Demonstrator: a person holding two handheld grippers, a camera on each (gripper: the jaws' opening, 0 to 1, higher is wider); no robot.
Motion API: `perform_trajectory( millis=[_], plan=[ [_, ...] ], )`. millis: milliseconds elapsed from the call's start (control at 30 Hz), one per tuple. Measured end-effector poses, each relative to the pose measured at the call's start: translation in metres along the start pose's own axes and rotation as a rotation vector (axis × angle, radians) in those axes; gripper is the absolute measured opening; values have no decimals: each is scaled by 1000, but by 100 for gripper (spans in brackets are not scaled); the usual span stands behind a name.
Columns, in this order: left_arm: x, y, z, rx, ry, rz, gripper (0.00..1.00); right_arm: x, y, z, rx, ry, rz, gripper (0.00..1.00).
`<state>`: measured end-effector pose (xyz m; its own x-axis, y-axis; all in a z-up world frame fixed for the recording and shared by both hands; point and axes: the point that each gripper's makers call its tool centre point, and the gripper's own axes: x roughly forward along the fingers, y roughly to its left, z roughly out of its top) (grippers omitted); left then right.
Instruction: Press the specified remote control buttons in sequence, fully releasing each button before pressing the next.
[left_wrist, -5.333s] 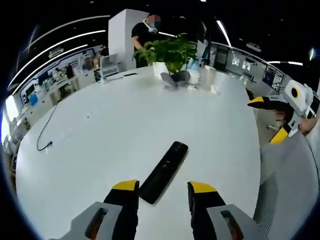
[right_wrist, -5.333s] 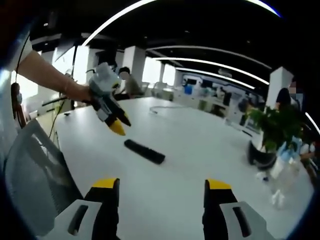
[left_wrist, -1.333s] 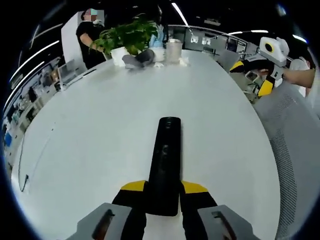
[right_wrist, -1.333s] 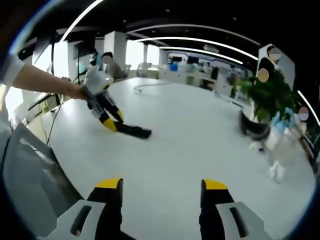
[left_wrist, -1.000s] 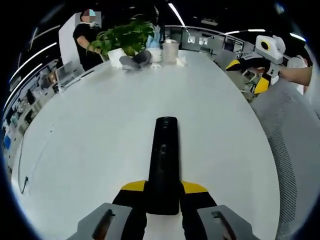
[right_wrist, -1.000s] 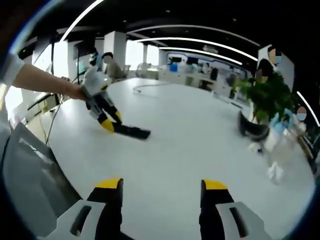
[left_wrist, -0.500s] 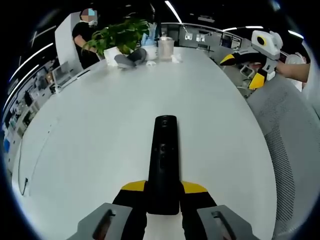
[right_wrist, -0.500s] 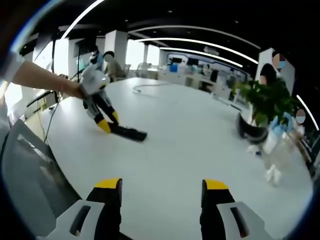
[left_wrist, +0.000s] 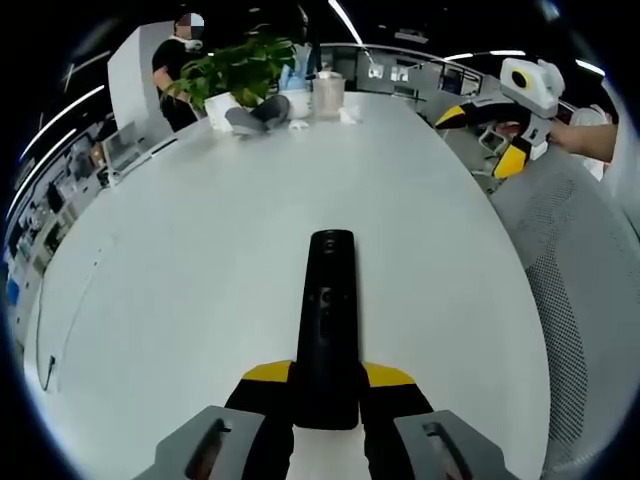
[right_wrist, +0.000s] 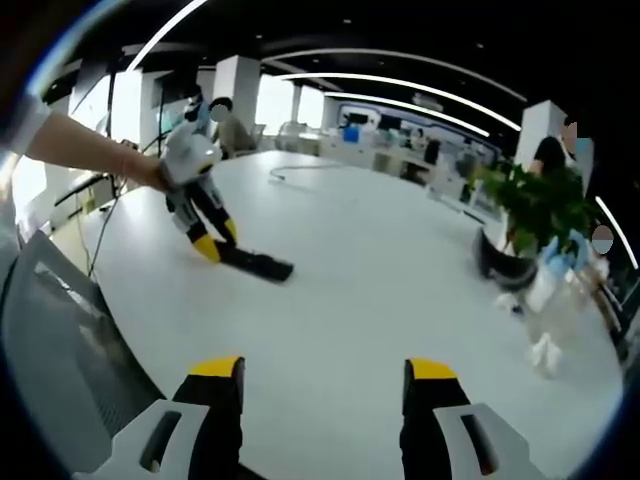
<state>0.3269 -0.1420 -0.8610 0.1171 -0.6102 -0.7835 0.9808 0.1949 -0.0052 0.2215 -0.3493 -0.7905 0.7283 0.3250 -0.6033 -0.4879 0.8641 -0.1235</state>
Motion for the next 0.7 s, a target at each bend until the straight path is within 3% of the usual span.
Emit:
perform_trajectory(
  millis=[700],
  plan=[
    [1,-6,0,-11,-8,10,24,0,0,0,-4,0,3,61]
  ],
)
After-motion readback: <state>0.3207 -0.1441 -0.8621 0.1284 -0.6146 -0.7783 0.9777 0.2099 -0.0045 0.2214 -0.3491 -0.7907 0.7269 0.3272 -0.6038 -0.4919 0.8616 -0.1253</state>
